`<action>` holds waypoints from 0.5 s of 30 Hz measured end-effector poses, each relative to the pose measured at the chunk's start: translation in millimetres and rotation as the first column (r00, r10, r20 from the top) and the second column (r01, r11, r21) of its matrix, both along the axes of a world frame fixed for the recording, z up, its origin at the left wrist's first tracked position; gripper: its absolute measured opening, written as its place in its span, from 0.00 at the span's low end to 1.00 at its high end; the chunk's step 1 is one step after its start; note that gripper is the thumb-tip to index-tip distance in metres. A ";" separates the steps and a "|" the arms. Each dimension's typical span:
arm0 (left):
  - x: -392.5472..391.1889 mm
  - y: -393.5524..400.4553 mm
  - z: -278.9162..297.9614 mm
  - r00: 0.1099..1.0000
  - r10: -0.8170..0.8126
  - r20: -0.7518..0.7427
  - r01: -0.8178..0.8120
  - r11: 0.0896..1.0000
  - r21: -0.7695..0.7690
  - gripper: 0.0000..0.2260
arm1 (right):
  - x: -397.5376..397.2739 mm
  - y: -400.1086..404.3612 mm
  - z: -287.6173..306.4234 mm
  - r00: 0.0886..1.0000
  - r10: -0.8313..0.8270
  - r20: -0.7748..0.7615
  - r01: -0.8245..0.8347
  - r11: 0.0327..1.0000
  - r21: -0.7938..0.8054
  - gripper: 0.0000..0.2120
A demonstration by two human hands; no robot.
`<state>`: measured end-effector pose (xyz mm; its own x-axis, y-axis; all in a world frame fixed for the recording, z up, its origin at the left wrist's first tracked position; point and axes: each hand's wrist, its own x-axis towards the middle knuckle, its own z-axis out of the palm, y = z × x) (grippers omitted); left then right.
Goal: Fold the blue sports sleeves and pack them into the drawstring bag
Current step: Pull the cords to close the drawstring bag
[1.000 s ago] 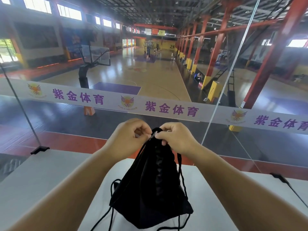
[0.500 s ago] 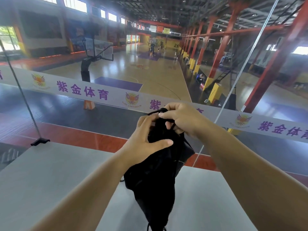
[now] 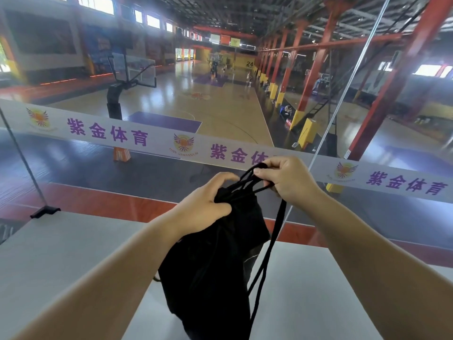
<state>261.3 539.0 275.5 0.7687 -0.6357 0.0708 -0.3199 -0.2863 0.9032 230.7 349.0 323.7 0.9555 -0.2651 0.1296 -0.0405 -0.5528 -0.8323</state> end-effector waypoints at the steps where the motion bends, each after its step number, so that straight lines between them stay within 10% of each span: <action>1: 0.0 -1.3 -0.4 1.000 -0.020 -0.017 0.020 1.000 0.003 0.22 | 0.1 1.2 -2.5 1.000 0.010 0.004 -0.010 1.000 -0.006 0.07; 5: -3.8 -11.6 -3.1 0.999 0.015 -0.042 -0.015 1.000 0.002 0.03 | 2.0 7.2 -5.5 0.999 0.041 0.023 -0.040 0.999 -0.010 0.08; 9: 1.9 -20.8 -10.7 0.970 0.174 0.169 -0.180 0.984 0.020 0.08 | 2.2 11.1 -4.2 0.998 0.067 -0.007 -0.067 0.998 0.002 0.07; 15: 4.7 -22.0 -5.6 0.986 0.126 0.112 -0.126 0.992 -0.014 0.06 | 3.7 6.2 2.3 0.999 0.036 0.011 -0.034 0.995 -0.090 0.08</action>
